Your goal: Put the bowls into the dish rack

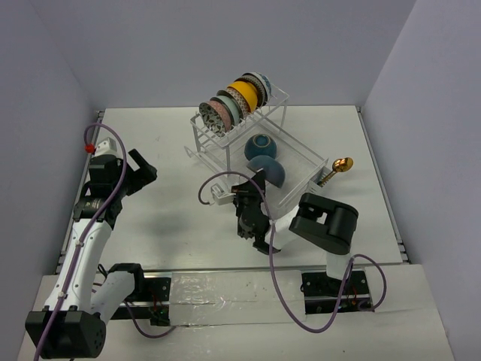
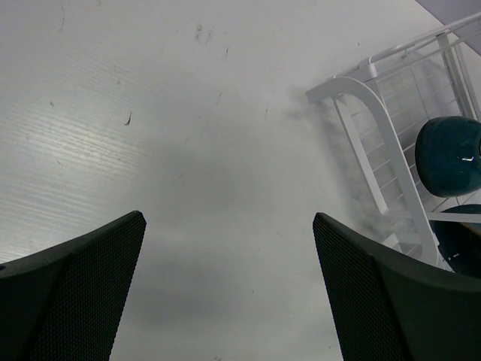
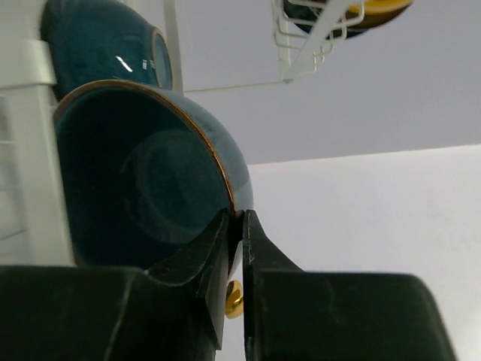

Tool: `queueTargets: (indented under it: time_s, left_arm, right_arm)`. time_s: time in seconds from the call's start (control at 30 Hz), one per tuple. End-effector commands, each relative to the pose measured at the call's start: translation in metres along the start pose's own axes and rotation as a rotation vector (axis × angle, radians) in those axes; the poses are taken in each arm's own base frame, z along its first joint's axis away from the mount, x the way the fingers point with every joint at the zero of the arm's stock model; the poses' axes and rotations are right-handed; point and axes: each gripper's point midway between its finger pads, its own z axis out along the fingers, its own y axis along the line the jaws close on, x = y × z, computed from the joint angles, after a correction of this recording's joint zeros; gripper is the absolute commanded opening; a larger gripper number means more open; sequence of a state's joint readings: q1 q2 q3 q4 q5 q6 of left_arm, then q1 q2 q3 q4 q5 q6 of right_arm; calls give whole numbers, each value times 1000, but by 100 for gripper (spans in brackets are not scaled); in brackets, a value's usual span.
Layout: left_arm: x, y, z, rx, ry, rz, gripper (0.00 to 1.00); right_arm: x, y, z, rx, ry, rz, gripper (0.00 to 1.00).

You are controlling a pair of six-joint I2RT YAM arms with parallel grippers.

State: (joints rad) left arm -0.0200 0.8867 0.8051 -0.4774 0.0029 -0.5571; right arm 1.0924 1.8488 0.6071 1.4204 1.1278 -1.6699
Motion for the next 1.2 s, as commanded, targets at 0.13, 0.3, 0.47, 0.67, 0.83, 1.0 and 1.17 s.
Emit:
queueTargets:
  time_s: [0.13, 0.3, 0.47, 0.67, 0.83, 1.0, 1.17]
  left_arm:
    - [-8, -3, -1, 27, -33, 14, 99]
    - [-7, -3, -1, 30, -29, 13, 99]
    - [-6, -3, 0, 31, -25, 13, 99]
    - [-5, -2, 1, 27, -21, 14, 99]
    - [-5, -1, 1, 24, -21, 13, 99]
    - [-4, -1, 2, 23, -16, 12, 99]
    - [-4, -1, 2, 23, -16, 12, 99]
  right_arm:
    - [13, 14, -22, 55, 47, 278, 21]
    - [5, 24, -31, 38, 32, 275, 25]
    - [3, 25, -34, 35, 27, 291, 37]
    - [0, 27, -34, 33, 16, 302, 54]
    - [-7, 31, -37, 27, -1, 307, 68]
    - [-11, 35, -39, 24, -13, 312, 79]
    - [-17, 39, -43, 17, -28, 323, 83]
